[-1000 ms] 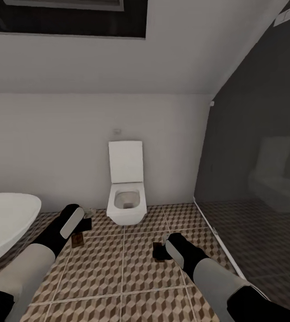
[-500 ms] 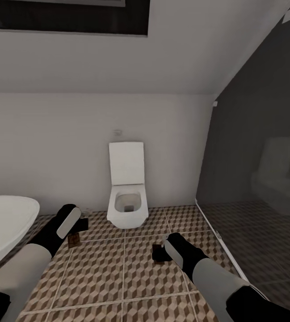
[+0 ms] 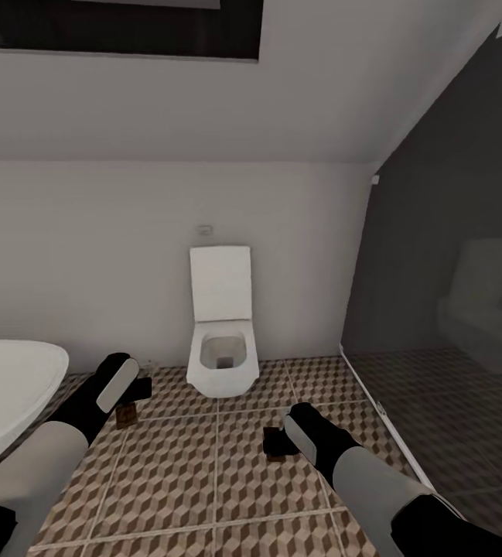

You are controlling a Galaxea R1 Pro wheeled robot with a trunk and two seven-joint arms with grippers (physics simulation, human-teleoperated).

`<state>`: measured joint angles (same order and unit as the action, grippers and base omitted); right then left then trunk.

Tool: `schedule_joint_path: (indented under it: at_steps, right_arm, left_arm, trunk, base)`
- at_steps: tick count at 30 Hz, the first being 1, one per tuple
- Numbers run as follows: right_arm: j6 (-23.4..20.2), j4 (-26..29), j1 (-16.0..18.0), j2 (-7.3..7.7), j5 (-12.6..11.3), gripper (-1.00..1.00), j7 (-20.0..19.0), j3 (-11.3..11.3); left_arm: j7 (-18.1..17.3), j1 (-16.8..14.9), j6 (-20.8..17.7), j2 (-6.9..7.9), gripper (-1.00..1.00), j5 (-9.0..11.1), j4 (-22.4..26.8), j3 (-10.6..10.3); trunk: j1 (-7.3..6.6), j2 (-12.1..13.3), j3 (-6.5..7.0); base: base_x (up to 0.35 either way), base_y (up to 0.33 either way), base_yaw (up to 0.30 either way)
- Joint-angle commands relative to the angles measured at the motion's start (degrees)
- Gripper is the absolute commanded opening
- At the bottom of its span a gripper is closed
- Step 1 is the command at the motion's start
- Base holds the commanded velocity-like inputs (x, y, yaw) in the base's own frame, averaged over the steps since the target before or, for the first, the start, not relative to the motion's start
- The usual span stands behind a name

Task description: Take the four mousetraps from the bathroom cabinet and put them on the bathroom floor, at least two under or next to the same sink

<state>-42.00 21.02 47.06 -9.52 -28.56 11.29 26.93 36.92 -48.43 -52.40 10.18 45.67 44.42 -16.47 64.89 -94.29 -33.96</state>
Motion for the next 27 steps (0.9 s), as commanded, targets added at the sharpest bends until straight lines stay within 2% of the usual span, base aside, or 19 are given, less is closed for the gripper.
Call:
schedule_joint_path:
  at_steps: [1,6,16,27]
  right_arm:
    - [-0.2,0.1,0.0,0.03,-0.8,-1.00,0.5,0.4]
    - [-0.4,0.1,0.0,0.00,-0.8,-1.00,0.5,0.4]
    - [-0.4,0.2,0.0,-0.48,-0.8,-1.00,0.5,0.5]
    - [-0.4,0.2,0.0,-0.48,-0.8,-1.00,0.6,0.7]
  left_arm:
    - [0.5,0.0,-0.2,0.07,-1.00,0.4,0.1,-0.3]
    - [0.5,0.0,-0.2,0.07,-1.00,0.4,0.1,-0.3]
    - [0.5,0.0,-0.1,0.02,-1.00,0.4,0.2,-0.3]
    - [0.5,0.0,-0.1,-0.20,-1.00,0.3,1.4,-0.5]
  trunk:
    - [0.00,0.0,-0.06]
    - [0.66,-1.2,-0.60]
    - [0.66,-1.2,-0.60]
    - [3.07,-5.6,-2.58]
  base:
    - [0.008,0.007,0.000]
    - [0.003,0.003,0.000]
    - [0.000,0.000,0.000]
    - [0.000,0.000,0.000]
